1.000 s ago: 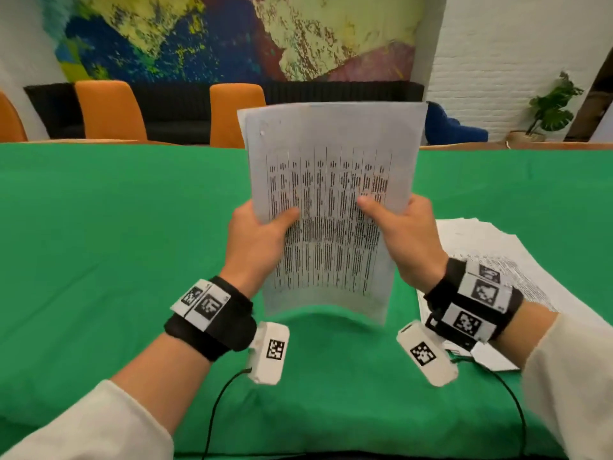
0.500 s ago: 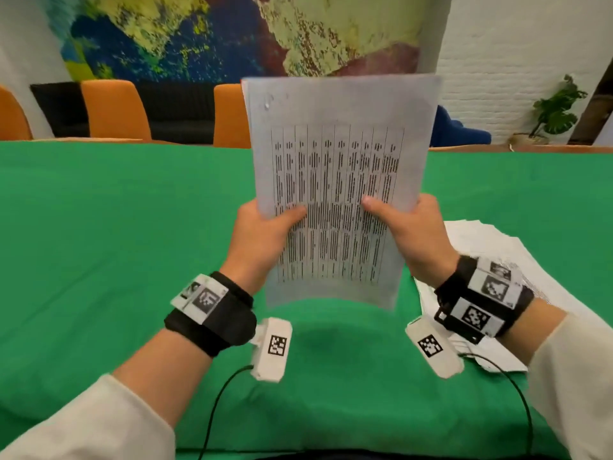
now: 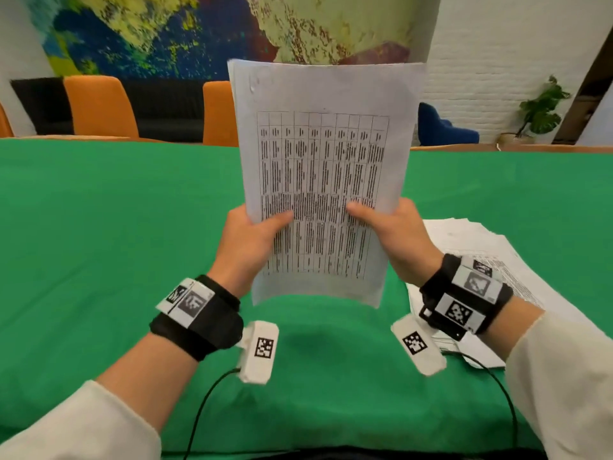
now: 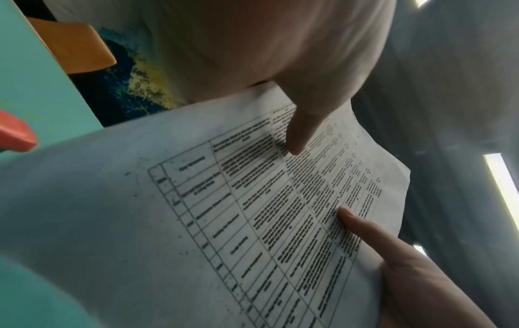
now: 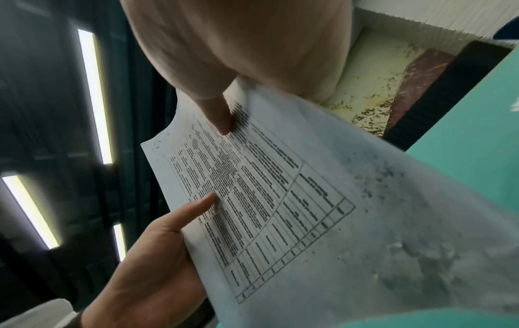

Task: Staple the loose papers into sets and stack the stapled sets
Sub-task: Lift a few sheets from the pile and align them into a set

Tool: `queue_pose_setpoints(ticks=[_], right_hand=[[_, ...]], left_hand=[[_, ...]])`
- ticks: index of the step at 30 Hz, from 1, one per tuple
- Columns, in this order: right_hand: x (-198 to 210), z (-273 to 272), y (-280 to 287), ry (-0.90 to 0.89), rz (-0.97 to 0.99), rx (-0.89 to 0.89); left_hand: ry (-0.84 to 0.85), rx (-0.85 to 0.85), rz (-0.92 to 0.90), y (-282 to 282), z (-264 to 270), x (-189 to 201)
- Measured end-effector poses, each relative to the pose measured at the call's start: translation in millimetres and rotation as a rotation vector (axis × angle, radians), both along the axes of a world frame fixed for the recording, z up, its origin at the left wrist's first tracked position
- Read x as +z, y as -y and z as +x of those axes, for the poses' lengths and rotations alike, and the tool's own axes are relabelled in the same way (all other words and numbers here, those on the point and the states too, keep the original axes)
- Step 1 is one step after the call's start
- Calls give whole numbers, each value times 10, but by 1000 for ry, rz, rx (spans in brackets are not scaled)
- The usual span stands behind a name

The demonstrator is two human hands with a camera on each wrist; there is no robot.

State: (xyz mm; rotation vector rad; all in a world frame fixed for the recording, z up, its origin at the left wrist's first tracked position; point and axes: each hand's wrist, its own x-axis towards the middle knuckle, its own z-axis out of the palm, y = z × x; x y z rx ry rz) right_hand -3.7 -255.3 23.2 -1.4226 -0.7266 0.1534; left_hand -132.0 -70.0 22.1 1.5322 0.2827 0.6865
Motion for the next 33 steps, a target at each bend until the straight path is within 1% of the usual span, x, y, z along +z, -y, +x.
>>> queue_pose_setpoints(ticks=[2, 4, 6, 10, 12, 13, 16, 18, 21, 23, 25, 27, 28, 30, 33], right_hand=[[-132, 1, -8, -8, -57, -16], [-343, 5, 14, -83, -145, -2], [-446, 10, 58, -164, -200, 33], [-346, -14, 197, -245, -254, 82], [-367, -39, 292, -288, -288, 98], [-416, -57, 344, -315, -309, 113], [-598, -150, 454, -409, -334, 173], [-697, -193, 480, -466, -307, 194], [-786, -201, 479, -586, -244, 209], [-822, -193, 469, -611, -221, 197], [-854, -193, 453, -576, -209, 160], [-784, -208, 436, -460, -201, 88], [-691, -218, 422, -383, -189, 47], [-426, -237, 383, -226, -136, -19], [-60, -230, 299, -45, 24, -56]], left_hand=[[-57, -3, 9, 12, -10, -132], [-198, -64, 0, 27, -37, -369], [-300, -127, 0, -16, -57, -511], [-395, -246, 50, -172, -90, -420], [-407, -277, 44, -202, -116, -378], [-403, -264, 14, -218, -115, -392], [-351, -170, -148, -231, -95, -472], [-325, -132, -208, -170, -79, -537], [-304, -68, -220, -27, -70, -639], [-301, -28, -203, 30, -63, -686], [-301, -24, -169, 56, -61, -685], [-268, -11, -99, 63, -62, -598], [-219, 9, -52, 67, -58, -510], [-54, 62, 25, 67, -38, -302], [231, 96, 72, 132, -12, 16]])
